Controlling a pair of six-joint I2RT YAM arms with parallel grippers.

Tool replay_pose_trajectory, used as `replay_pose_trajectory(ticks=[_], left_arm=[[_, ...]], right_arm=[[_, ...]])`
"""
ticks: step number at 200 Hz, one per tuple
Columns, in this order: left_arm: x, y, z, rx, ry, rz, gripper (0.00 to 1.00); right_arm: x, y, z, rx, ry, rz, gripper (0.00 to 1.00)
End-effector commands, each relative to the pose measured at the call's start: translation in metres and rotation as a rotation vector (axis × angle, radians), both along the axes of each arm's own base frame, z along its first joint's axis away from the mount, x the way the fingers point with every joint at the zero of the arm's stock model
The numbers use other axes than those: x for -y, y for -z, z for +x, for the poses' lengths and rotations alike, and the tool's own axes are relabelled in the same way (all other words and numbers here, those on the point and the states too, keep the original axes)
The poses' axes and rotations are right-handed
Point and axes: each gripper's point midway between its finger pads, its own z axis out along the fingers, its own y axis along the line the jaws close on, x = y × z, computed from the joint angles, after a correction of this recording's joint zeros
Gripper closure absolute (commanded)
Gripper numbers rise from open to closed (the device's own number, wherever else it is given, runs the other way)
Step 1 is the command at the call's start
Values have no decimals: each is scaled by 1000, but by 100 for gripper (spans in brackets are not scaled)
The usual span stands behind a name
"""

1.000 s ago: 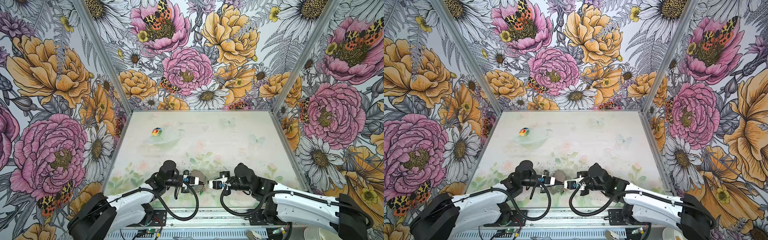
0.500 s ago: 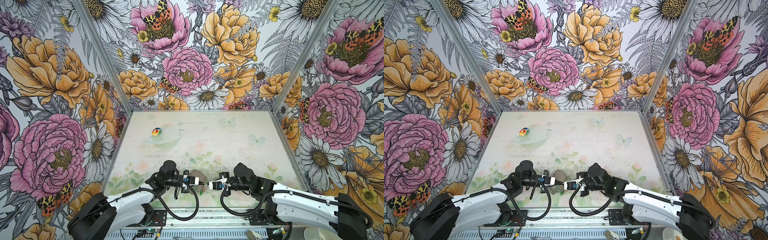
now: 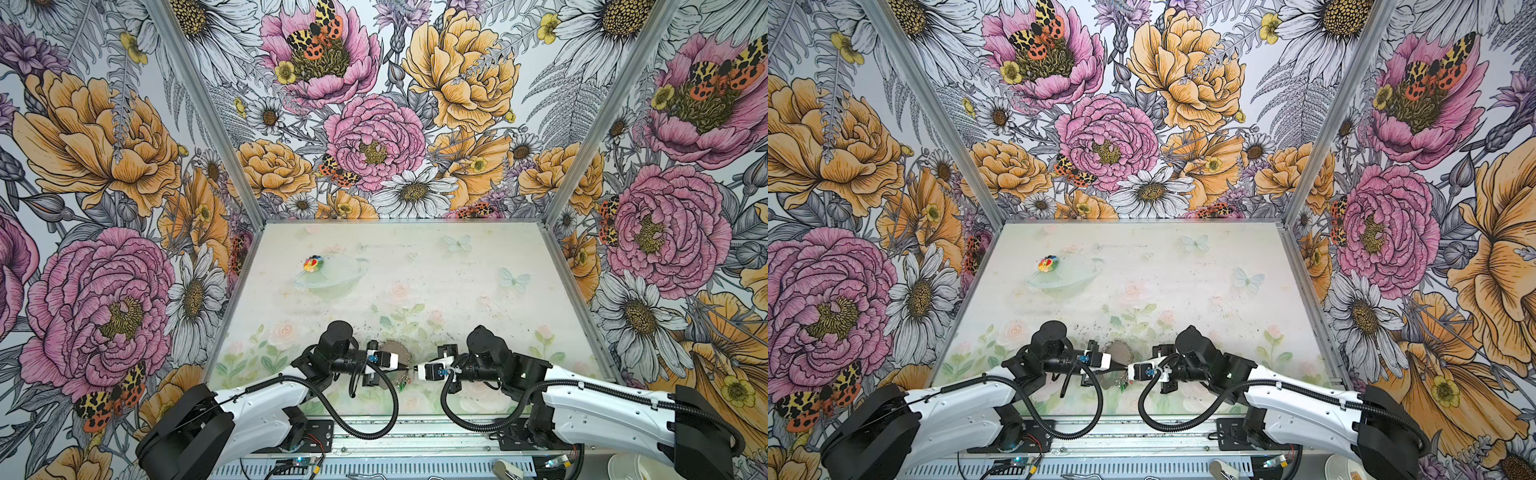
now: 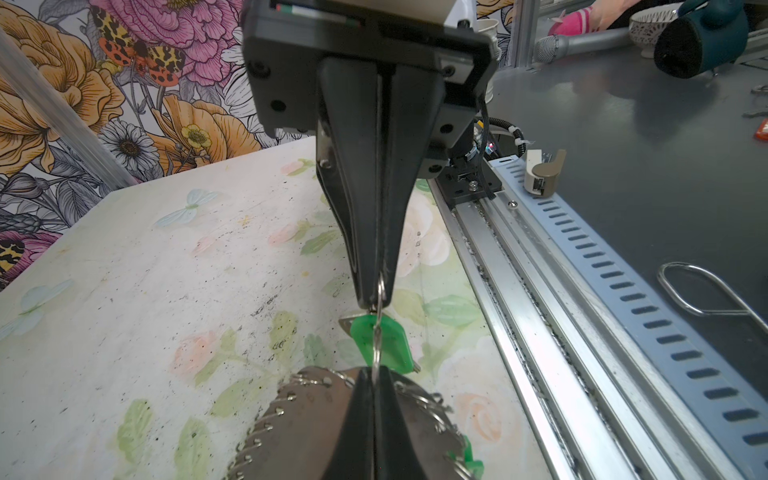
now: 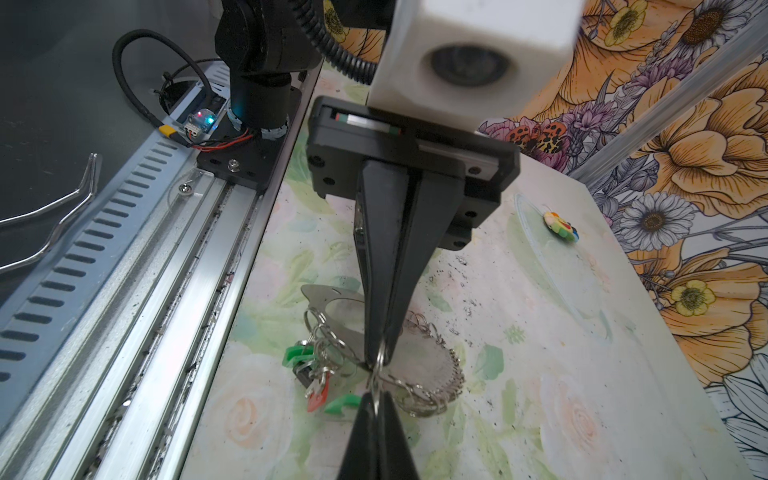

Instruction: Put the keys on the keyring

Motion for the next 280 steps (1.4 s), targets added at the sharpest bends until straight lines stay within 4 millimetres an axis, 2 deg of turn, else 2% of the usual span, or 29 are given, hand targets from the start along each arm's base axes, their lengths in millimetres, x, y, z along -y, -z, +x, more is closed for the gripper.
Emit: replay_pose_trajectory(ticks=[1,96,137,178,214,280], left_arm=[[6,-19,6,15,0,-43,100],[8,-18,8,-22,-1,-35,100],[8,-19,6,-19,9,-37,100],[9,-18,-6,-17,75,-42,100],[10,-13,-15,-13,119,-19,100],[15,-10,-31,-12,193,12,100]], right_arm=[[-8,-11,-9,-10,-53,34,100],[-14,-8,-10,18,-59,28,100],[-15,-4,-3,30,-28,4,100],[-11,-2,-2,11,-39,-6,100],[-4,-10,0,-22,-50,10,100],[-2,-6,4,-25,-70,-11,100]])
